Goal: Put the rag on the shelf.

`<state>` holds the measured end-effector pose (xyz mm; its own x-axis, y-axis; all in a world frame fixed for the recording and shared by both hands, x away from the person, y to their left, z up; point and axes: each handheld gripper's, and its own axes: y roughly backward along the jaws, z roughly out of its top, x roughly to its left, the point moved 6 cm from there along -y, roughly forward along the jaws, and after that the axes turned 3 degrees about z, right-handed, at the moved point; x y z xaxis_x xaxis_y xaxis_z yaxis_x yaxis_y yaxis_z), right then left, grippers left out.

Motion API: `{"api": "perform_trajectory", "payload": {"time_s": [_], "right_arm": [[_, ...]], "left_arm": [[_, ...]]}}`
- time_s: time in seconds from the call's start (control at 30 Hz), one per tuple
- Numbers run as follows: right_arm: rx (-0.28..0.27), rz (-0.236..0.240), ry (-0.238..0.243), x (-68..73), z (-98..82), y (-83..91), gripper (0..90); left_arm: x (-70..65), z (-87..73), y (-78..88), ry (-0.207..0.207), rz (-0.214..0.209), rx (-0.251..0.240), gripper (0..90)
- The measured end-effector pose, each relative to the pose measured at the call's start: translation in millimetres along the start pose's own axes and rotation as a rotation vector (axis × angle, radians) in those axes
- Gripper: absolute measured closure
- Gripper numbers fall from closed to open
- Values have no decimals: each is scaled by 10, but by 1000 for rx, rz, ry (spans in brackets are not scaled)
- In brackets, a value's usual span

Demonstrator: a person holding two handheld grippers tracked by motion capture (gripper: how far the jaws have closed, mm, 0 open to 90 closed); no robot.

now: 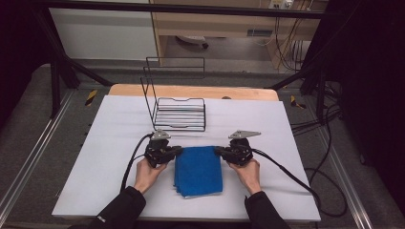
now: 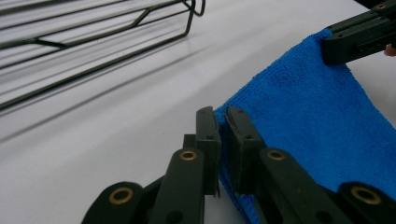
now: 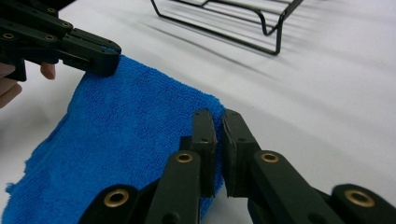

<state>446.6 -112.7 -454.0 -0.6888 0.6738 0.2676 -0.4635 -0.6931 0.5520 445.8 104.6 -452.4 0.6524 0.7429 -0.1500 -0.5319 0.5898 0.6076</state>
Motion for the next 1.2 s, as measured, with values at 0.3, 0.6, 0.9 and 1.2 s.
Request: {"api": "perform_trajectory", "payload": {"time_s": [0.3,0.6,0.9,1.2], "right_arm": [[-67,0,31,63,87,142,851],[-121,-3,53,108,174,268,852],[-174,-6,84,167,266,389,853],[-222,-17,114,239,362,512,853]], "left_arm": [[-74,96,143,-24,-2,-62,838],[-144,161,240,-34,3,-96,837],[-211,251,362,-34,5,-140,837],[-269,332,478,-50,4,-181,837]]}}
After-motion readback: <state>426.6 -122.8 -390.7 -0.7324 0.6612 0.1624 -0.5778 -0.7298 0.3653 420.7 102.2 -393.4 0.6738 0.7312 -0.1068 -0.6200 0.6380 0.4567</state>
